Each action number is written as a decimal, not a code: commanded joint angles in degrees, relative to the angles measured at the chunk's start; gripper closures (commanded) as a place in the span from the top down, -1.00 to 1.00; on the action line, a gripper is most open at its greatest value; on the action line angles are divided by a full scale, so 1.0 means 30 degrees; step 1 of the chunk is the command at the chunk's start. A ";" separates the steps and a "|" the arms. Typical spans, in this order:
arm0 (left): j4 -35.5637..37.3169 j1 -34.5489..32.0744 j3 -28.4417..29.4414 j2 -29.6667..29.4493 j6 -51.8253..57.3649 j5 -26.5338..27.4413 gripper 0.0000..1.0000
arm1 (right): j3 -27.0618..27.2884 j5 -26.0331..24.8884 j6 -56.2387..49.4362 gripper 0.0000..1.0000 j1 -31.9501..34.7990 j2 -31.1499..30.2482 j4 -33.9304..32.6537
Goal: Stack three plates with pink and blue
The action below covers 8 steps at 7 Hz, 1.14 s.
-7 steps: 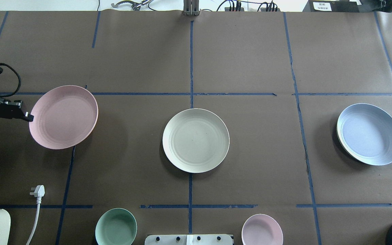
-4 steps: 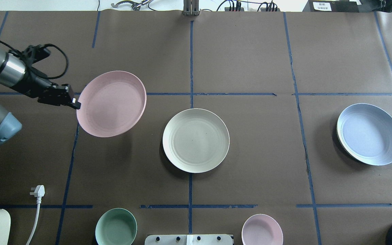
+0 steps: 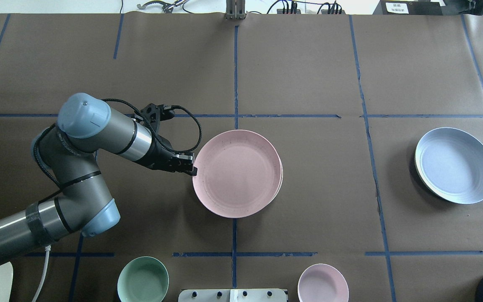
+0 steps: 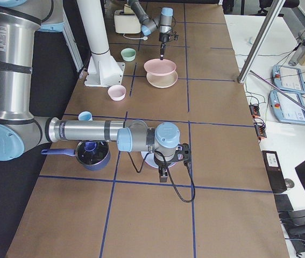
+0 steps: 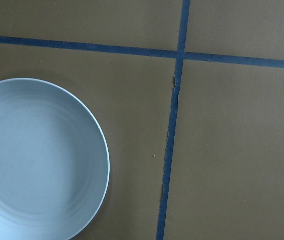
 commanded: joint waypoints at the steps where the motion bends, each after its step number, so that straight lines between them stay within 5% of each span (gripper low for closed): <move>1: 0.0282 0.0503 0.0277 -0.0479 0.0148 0.0851 -1.00 | 0.0075 -0.0002 -0.0008 1.00 -0.0060 0.0007 0.0040; 5: 0.0283 0.0444 0.0601 -0.0482 0.0150 0.1847 -0.92 | -0.0068 0.1252 -0.0067 1.00 -0.0060 -0.0429 0.1610; 6: 0.0283 0.0415 0.0601 -0.0511 0.0149 0.2108 -0.65 | -0.0100 0.1287 -0.0066 1.00 -0.0060 -0.0693 0.2609; 7: 0.0254 0.0386 0.0543 -0.0511 0.0120 0.2546 0.97 | -0.0071 0.1287 -0.0095 1.00 -0.0060 -0.0725 0.3286; 8: 0.0253 0.0240 0.0223 -0.0540 -0.0025 0.2811 1.00 | -0.0158 0.1345 0.0078 1.00 -0.0176 -0.0870 0.3263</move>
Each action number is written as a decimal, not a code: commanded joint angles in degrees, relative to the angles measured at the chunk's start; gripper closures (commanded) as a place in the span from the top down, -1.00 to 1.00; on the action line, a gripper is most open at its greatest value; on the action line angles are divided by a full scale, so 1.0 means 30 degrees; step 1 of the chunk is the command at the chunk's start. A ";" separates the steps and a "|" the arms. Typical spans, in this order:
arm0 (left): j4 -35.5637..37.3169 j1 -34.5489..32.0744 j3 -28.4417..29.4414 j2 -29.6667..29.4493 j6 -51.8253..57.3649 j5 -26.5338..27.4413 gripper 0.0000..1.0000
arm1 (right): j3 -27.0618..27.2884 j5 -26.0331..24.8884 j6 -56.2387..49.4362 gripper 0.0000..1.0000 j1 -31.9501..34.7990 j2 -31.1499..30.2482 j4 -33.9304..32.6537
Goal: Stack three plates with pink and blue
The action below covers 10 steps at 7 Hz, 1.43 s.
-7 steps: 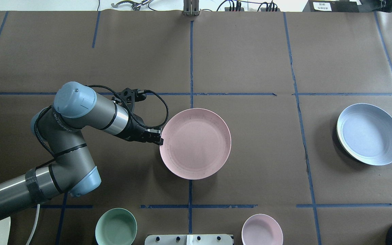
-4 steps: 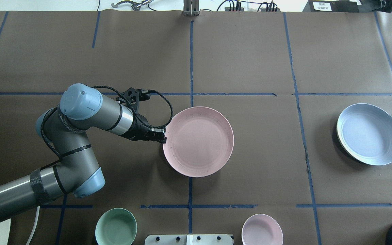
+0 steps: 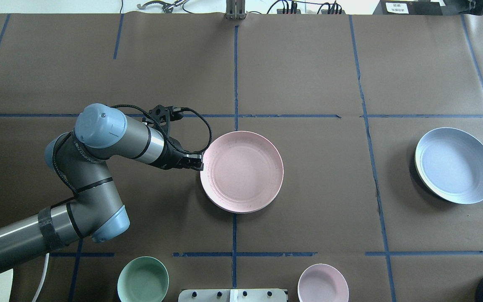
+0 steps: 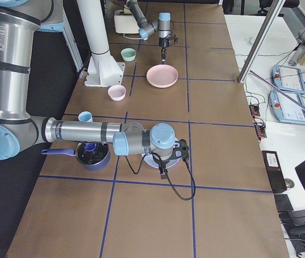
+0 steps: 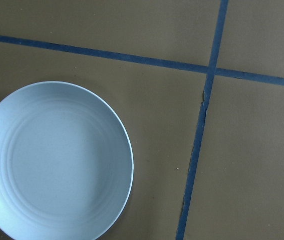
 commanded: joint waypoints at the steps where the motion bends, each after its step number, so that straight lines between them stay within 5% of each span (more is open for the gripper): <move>1: 0.0048 -0.1107 -0.0981 0.0004 -0.0179 0.0141 1.00 | -0.0096 -0.0041 0.0097 1.00 -0.0630 -0.0656 0.0532; 3: 0.0019 -0.1701 -0.2157 0.0326 -0.0354 -0.0651 1.00 | -0.0242 -0.0913 0.1812 0.99 -0.2034 -0.1677 0.3733; 6: -0.0010 -0.1674 -0.2334 0.0531 -0.0501 -0.0652 1.00 | -0.4947 -0.1941 1.0119 0.95 -0.5017 -0.1020 1.3165; 10: -0.0010 -0.1703 -0.2569 0.0736 -0.0648 -0.0623 1.00 | -0.7622 -0.1713 1.1172 0.97 -0.5643 0.2149 1.3659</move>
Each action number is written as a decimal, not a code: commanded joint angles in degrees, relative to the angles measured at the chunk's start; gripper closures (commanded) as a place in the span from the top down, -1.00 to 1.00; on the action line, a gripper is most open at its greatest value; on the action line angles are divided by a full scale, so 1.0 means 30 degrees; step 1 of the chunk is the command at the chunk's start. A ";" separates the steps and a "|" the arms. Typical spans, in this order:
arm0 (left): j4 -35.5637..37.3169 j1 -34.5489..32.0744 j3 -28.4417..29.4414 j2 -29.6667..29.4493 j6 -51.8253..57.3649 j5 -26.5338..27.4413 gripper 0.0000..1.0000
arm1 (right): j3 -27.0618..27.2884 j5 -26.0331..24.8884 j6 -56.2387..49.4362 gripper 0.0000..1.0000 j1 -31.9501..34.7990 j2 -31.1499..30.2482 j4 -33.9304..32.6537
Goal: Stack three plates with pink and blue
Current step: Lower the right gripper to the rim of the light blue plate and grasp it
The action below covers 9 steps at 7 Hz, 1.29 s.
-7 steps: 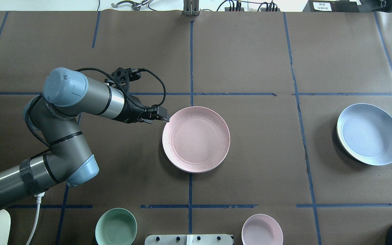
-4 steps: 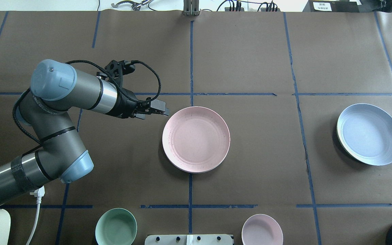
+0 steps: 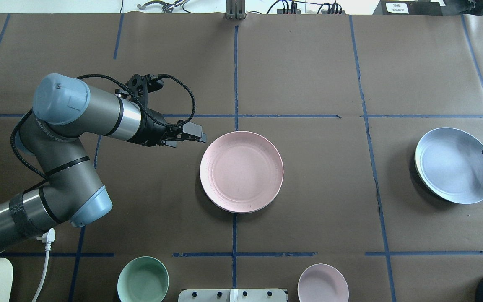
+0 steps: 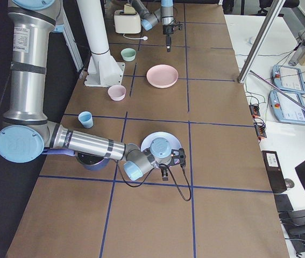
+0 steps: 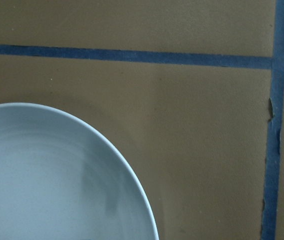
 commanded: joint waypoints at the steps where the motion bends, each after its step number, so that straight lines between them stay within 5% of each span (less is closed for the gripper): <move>1: -0.0003 -0.0002 -0.0189 0.0246 -0.0039 0.0023 1.00 | -0.0654 0.0182 0.0004 0.96 -0.0378 0.0688 0.0044; 2: -0.0003 -0.0002 -0.0364 0.0422 -0.0039 -0.0006 1.00 | -0.0799 0.0153 0.0033 0.33 -0.0612 0.0660 0.0131; 3: -0.0003 -0.0002 -0.0453 0.0424 -0.0039 0.0023 1.00 | -0.0859 0.0153 0.0062 -0.73 -0.0615 0.0544 0.0132; 4: -0.0003 0.0027 -0.0483 0.0511 -0.0039 -0.0006 1.00 | -0.0859 0.0182 0.0092 -0.97 -0.0644 0.0542 0.0132; 6: -0.0003 -0.0002 -0.0483 0.0541 -0.0039 0.0023 1.00 | -0.0480 0.0880 0.0585 -1.00 -0.0644 0.0513 0.0161; 7: -0.0003 0.0027 -0.0483 0.0541 -0.0039 -0.0006 1.00 | 0.0537 0.1030 0.0677 -1.00 -0.0673 0.0484 0.0103; 9: -0.0003 -0.0002 -0.0512 0.0541 -0.0039 -0.0006 1.00 | 0.4510 0.0946 0.6324 -1.00 -0.2591 0.0716 0.0073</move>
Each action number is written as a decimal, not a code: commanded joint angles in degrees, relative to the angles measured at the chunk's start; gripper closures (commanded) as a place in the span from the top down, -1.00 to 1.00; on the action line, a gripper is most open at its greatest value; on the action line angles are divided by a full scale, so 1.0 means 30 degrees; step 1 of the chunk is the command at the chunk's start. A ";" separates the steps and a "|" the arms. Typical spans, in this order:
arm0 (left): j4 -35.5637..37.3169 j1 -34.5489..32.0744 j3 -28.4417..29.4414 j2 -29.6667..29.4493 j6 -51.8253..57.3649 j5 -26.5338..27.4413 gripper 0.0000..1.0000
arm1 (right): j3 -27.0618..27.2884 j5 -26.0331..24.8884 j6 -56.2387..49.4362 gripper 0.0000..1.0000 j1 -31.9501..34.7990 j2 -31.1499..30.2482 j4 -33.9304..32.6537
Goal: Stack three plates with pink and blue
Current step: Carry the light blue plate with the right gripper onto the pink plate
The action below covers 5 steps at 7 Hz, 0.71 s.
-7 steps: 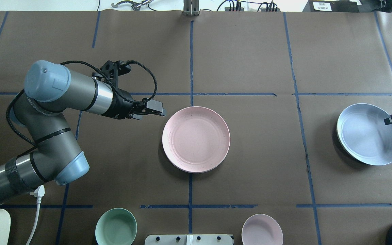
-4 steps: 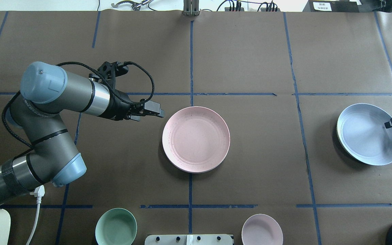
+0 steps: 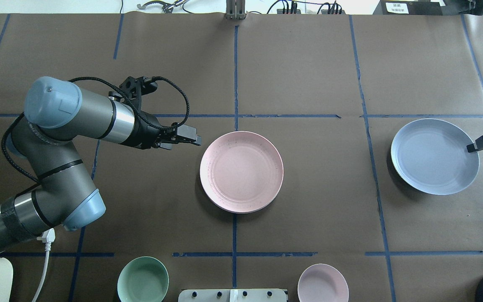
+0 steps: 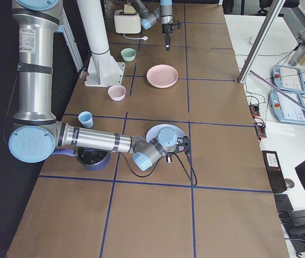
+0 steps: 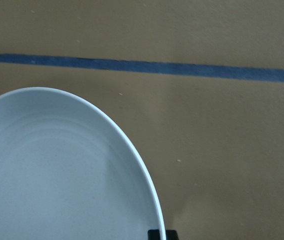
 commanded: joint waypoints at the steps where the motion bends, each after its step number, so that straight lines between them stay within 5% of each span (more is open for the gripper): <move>1: 0.0000 -0.0010 -0.0019 0.0030 0.0000 -0.0004 1.00 | 0.4129 -0.0541 0.4479 -1.00 -0.2591 0.0417 -0.0050; 3: 0.0000 -0.0010 -0.0019 0.0088 0.0000 -0.0004 1.00 | 0.6077 -0.1998 0.8450 -1.00 -0.5808 0.1901 -0.0050; 5: 0.0000 -0.0010 -0.0165 0.0117 0.0000 -0.0004 1.00 | 0.6521 -0.7693 1.1603 -1.00 -1.0812 0.4132 -0.0487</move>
